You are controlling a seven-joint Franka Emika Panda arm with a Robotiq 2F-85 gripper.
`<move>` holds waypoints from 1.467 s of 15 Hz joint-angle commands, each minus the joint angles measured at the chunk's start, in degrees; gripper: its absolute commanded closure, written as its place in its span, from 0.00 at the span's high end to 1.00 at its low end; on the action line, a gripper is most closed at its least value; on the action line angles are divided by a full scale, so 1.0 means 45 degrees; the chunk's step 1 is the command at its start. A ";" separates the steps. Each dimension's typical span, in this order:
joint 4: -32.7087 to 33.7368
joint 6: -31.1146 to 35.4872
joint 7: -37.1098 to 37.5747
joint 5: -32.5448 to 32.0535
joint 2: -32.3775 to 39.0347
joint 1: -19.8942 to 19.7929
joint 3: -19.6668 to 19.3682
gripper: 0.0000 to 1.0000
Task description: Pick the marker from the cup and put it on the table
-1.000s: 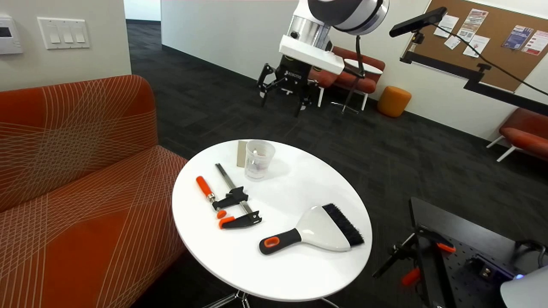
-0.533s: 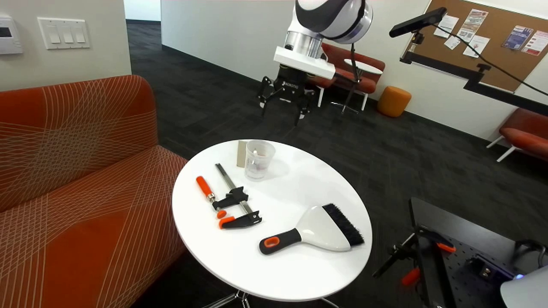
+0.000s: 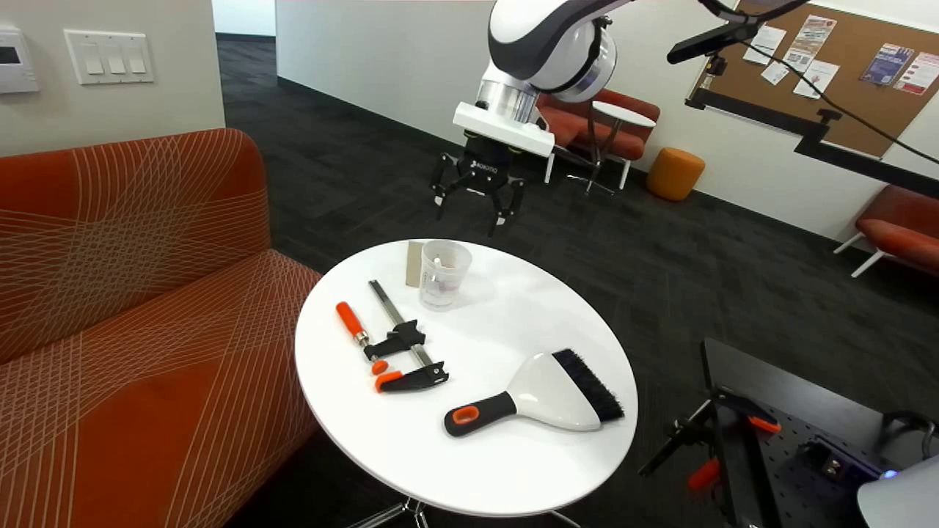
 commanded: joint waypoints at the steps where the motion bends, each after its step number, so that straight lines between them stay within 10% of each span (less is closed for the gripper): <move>1: 0.0541 0.0025 0.0200 0.0284 0.0438 -0.0136 0.0109 0.65; 11: 0.1364 0.0802 0.0344 0.0471 0.1644 -0.0226 0.0152 0.60; 16: 0.1802 0.0783 0.0395 0.0484 0.2077 -0.0250 0.0176 0.32; 22: 0.2129 0.0617 0.0414 0.0415 0.2470 -0.0229 0.0212 0.38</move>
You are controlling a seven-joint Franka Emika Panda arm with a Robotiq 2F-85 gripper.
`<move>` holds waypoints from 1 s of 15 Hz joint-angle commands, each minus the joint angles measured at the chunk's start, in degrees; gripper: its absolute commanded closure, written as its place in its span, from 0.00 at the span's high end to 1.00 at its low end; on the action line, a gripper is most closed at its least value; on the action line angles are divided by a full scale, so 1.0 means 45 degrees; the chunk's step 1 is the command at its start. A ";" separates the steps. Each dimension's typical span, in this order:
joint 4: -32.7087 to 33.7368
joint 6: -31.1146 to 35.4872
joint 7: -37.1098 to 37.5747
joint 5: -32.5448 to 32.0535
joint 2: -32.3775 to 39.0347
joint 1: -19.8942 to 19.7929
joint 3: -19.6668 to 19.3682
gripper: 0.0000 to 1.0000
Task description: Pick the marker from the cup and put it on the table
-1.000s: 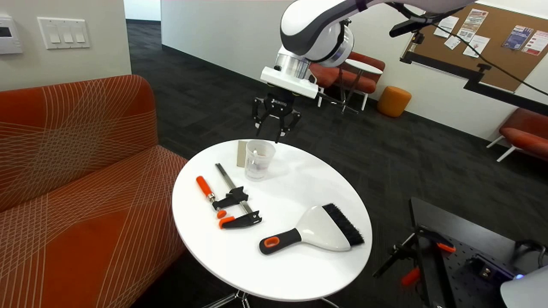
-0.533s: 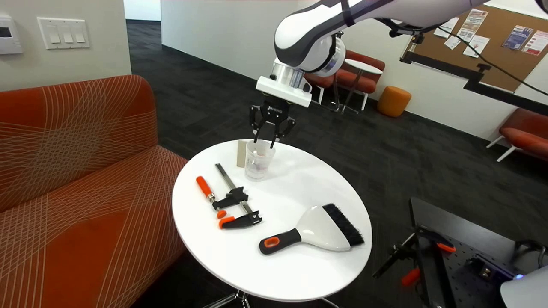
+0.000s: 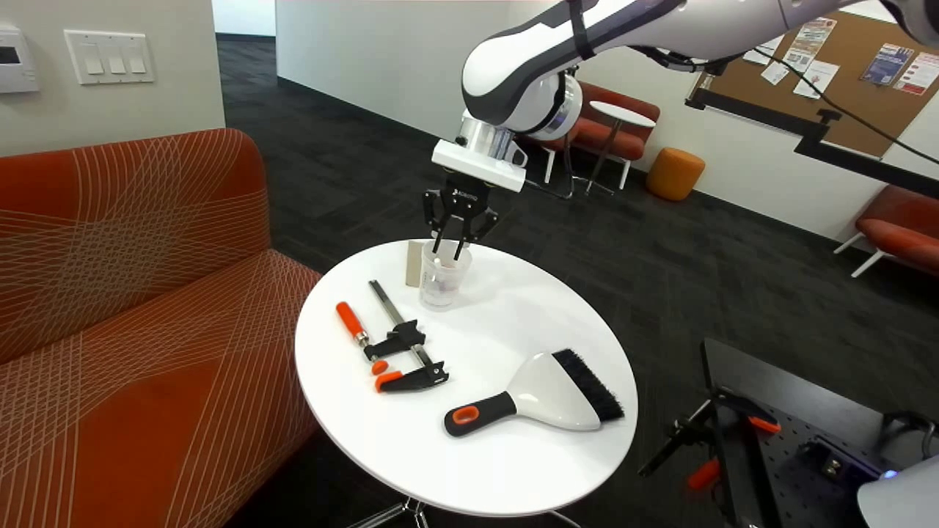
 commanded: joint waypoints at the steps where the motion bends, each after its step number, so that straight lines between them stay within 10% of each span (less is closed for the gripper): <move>1: 0.0551 -0.0156 0.0414 0.0135 0.0387 -0.0096 0.0186 0.38; 12: 0.0982 -0.0622 0.0329 0.0244 0.0897 -0.0244 0.0495 0.35; 15: 0.1084 -0.0795 0.0426 0.0239 0.0979 -0.0261 0.0496 0.06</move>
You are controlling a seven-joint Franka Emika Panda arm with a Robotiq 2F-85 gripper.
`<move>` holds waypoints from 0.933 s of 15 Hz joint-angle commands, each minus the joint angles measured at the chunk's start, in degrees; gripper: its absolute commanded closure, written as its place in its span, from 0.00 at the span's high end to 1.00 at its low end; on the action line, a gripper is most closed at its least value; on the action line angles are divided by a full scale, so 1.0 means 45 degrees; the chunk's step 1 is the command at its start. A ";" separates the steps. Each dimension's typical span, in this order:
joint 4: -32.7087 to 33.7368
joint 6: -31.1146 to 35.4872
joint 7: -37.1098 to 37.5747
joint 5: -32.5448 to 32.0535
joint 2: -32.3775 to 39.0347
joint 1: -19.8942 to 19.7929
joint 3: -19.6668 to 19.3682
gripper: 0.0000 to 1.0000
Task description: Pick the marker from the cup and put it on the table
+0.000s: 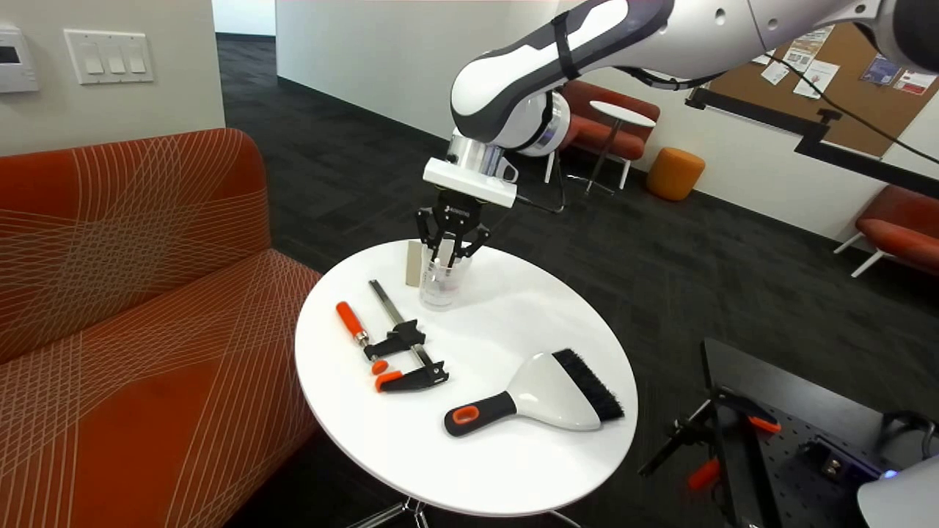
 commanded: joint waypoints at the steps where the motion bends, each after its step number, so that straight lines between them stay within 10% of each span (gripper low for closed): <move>1: 0.0576 -0.0587 0.0486 0.0199 0.0219 -0.0159 0.0105 0.06; 14: -0.1599 -0.2042 0.0327 0.0203 -0.3737 -0.0418 0.0052 0.03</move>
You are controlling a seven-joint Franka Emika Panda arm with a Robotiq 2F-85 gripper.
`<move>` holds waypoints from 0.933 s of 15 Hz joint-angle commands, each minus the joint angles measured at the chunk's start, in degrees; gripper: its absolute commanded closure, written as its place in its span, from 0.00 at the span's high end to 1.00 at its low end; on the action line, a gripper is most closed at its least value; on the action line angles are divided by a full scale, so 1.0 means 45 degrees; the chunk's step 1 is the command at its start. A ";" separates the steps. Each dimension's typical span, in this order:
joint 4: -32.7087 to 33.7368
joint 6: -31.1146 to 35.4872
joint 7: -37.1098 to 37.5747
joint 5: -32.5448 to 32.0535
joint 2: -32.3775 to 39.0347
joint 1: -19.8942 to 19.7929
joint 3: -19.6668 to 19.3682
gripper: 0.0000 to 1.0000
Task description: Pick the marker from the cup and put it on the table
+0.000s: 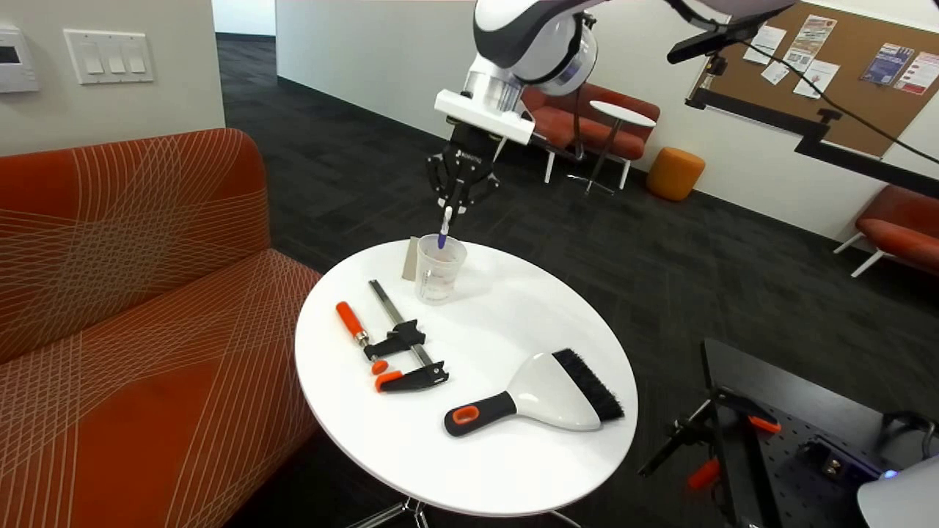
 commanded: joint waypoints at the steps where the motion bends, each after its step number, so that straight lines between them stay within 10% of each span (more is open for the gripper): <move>1: -0.1942 -0.0488 -0.0436 0.0141 -0.2358 -0.0038 -0.0019 0.03; 14: -0.7758 0.3534 -0.0439 -0.2181 -0.5627 0.0714 -0.1008 0.03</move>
